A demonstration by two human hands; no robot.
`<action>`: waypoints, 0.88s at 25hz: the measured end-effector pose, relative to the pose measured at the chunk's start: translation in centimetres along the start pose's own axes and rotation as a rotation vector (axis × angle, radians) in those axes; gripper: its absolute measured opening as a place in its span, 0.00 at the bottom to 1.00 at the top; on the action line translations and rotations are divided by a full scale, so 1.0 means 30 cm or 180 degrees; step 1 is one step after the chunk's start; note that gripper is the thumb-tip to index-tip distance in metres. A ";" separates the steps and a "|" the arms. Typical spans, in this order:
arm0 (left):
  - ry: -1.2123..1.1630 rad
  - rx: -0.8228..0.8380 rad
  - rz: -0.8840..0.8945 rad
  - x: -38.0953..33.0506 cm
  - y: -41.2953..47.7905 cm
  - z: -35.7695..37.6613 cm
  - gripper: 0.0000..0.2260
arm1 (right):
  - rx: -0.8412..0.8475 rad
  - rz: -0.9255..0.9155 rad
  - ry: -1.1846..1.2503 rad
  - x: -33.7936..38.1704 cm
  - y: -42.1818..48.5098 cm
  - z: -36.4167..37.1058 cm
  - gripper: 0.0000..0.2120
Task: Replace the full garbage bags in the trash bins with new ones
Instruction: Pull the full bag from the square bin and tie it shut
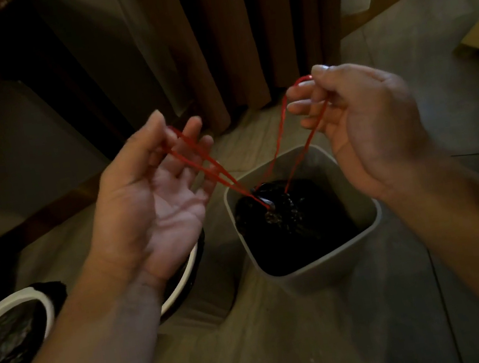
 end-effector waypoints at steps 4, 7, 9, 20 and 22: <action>0.0106 0.0391 0.0177 0.028 0.023 0.062 0.08 | 0.0382 -0.0103 0.0177 0.029 0.001 0.003 0.11; 0.0690 0.0346 0.0286 0.053 0.049 0.098 0.15 | 0.0711 -0.0187 0.0170 0.044 -0.014 0.021 0.15; 0.1422 0.0480 0.0265 0.058 0.067 0.111 0.21 | 0.0766 -0.0329 -0.0073 0.054 -0.030 0.036 0.15; 0.3261 0.1107 0.0042 0.049 0.129 0.139 0.17 | 0.1024 -0.1299 -0.2223 0.087 -0.008 0.027 0.08; 0.2831 0.0905 -0.0151 0.044 0.135 0.124 0.20 | 0.1181 -0.0835 -0.1917 0.043 0.004 0.006 0.07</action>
Point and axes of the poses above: each hand's wrist, its own y-axis towards the middle knuckle, its own z-axis out of the palm, x = y × z, the point moved 2 cm from there along y, towards the middle knuckle, and after that the axes turned 1 degree about x, right-handed, at the moved point
